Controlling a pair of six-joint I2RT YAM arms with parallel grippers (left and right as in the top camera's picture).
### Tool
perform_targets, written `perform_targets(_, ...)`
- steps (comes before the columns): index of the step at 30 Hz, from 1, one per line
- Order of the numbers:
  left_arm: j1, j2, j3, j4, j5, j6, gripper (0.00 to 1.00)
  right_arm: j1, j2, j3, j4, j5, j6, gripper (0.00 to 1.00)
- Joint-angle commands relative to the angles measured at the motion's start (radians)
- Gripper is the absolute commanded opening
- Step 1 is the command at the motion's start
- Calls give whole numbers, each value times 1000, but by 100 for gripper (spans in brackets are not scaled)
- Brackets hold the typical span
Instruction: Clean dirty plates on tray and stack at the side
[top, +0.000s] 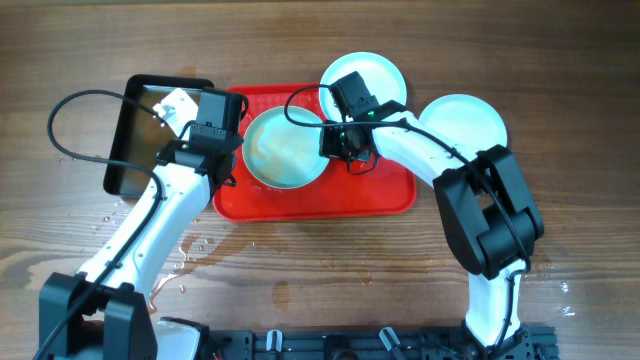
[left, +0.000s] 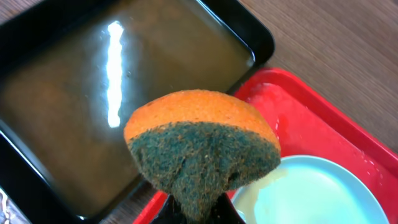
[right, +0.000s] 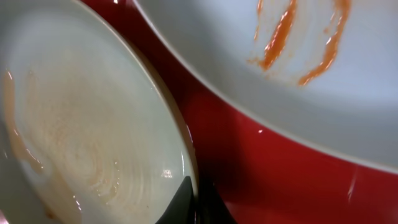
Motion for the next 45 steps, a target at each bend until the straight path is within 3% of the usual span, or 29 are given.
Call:
perform_targets(1,4,6,8,-6,49,-16,4,-5,-33,6,-13,-34,-65,4)
perform_targets(12,21,10,8,-7,52,-17,4,46,-365,6,-87,502,-262,4)
perform_targets(21,80,10,8,-6,97,-17,4,130,-386,4,-88,710,-320,4)
perform_targets(25,105,10,8,-7,146,-17,4,106,-379,-5,-107,607,-247,7)
perform_targets(30,105,10,8,-8,170,-16,4,-9,-328,-13,-119,370,-182,35)
perform_targets(32,105,10,8,-11,170,-16,4,-65,-288,-13,-129,241,-155,40)
perform_targets(37,105,10,8,-11,173,-16,4,-164,-172,-13,-128,-19,-161,42)
perform_targets(45,105,10,8,-14,173,-16,4,-181,-10,-13,-89,-239,-159,42)
